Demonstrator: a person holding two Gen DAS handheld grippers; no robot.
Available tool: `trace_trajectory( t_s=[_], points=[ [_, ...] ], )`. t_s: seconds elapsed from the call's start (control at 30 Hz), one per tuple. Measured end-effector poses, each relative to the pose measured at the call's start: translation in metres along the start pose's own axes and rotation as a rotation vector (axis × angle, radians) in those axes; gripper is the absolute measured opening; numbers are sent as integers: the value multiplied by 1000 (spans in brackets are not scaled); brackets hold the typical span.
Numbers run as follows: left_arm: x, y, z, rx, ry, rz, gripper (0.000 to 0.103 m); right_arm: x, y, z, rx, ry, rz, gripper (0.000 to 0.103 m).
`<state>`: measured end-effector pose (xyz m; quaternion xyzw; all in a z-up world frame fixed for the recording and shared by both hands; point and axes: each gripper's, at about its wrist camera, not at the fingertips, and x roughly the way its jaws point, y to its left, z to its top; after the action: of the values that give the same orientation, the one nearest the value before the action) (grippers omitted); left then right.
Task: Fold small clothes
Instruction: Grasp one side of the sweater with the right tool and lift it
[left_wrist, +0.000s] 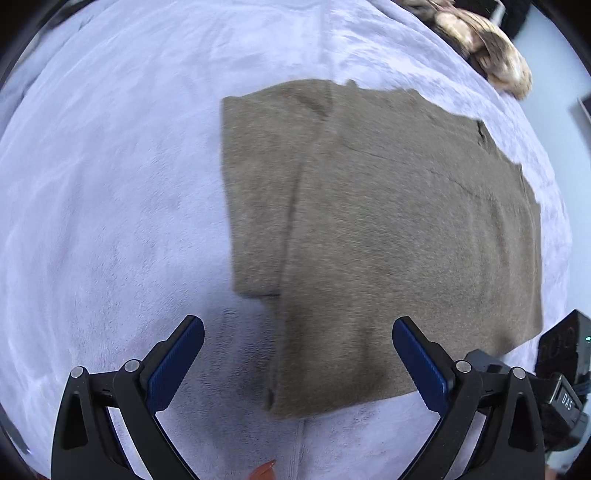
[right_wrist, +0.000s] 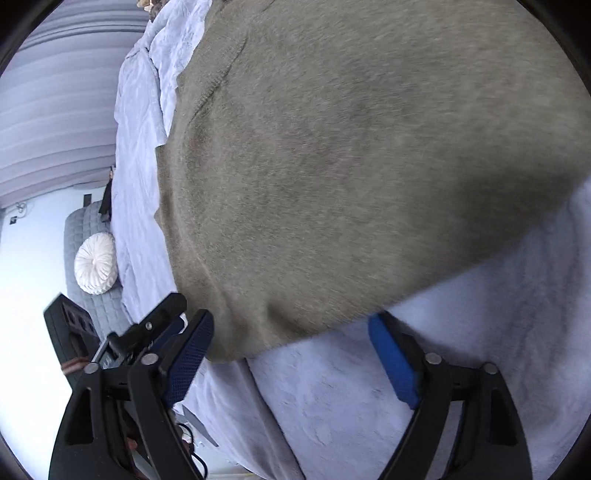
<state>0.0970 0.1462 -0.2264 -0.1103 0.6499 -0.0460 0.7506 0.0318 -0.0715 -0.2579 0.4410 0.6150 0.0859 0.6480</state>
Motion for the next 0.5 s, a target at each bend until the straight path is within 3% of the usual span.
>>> trace_trajectory(
  t_s=[0.13,0.27,0.33,0.37,0.4,0.5],
  points=[
    [-6,46,-7,-117,27,-99,102,17,17,6,-20,1,65,94],
    [-9,67,-17,-146,44,-169,102,32,22,6,15,-1,117,94],
    [-9,67,-22,-158,59,-229,102,35,17,7,76,2,162,73],
    [-8,69,-22,-161,62,-258,102,34,14,7,104,14,181,32],
    [-7,67,-20,-161,62,-277,102,36,12,8,128,26,188,10],
    [-5,66,-17,-174,68,-353,102,26,21,11,106,13,285,9]
  ],
)
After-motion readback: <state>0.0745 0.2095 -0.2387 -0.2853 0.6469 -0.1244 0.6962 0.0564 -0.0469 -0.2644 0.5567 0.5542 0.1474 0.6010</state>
